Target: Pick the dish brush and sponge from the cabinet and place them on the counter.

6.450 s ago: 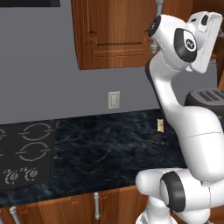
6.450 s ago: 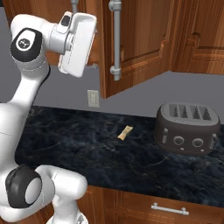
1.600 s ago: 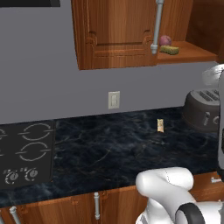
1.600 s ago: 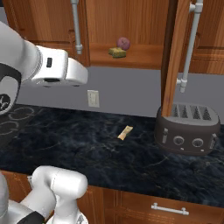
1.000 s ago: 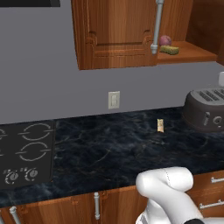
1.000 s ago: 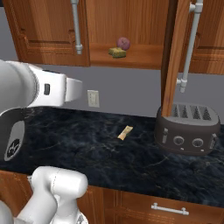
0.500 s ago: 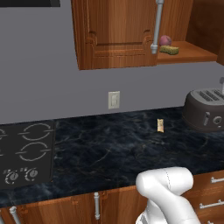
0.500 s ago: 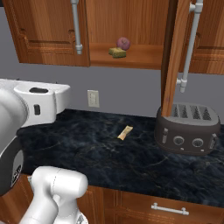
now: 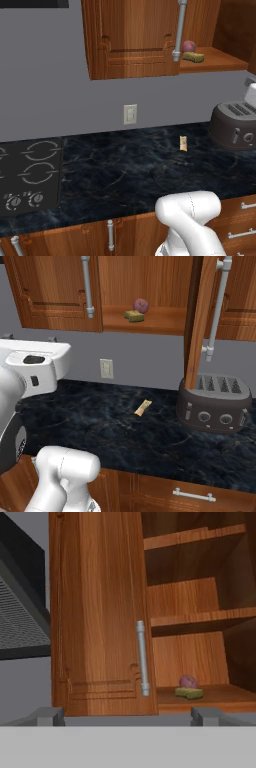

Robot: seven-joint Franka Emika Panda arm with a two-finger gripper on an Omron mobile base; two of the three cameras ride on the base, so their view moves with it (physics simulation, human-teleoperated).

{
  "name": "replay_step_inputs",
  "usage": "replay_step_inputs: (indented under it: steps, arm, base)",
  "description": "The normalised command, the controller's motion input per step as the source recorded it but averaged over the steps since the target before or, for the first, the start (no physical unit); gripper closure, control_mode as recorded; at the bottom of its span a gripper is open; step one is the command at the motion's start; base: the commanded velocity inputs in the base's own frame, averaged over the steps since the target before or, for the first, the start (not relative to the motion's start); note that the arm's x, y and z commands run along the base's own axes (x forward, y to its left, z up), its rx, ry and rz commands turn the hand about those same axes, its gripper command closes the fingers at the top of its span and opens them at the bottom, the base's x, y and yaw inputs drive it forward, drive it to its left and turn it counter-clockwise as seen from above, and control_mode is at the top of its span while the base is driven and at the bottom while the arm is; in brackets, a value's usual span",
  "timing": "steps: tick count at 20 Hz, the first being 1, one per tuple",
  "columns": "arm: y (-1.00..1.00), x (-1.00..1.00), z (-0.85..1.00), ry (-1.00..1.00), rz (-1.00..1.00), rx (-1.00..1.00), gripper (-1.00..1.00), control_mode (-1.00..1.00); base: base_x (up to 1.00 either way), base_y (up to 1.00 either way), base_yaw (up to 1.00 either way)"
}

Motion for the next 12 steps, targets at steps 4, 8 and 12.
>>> replay_step_inputs:
  steps: [4,8,12]
  arm:
    - [0.08,0.22,0.02,-0.02,0.0,0.04,-1.0,-1.0]
    - [0.13,0.15,0.0,-0.03,0.0,0.02,-1.0,-1.0]
    - [0.03,0.03,0.0,-0.11,0.0,0.0,-1.0,-1.0]
  base:
    - [0.0,0.0,0.0]
    - [0.0,0.0,0.0]
    - [0.0,0.0,0.0]
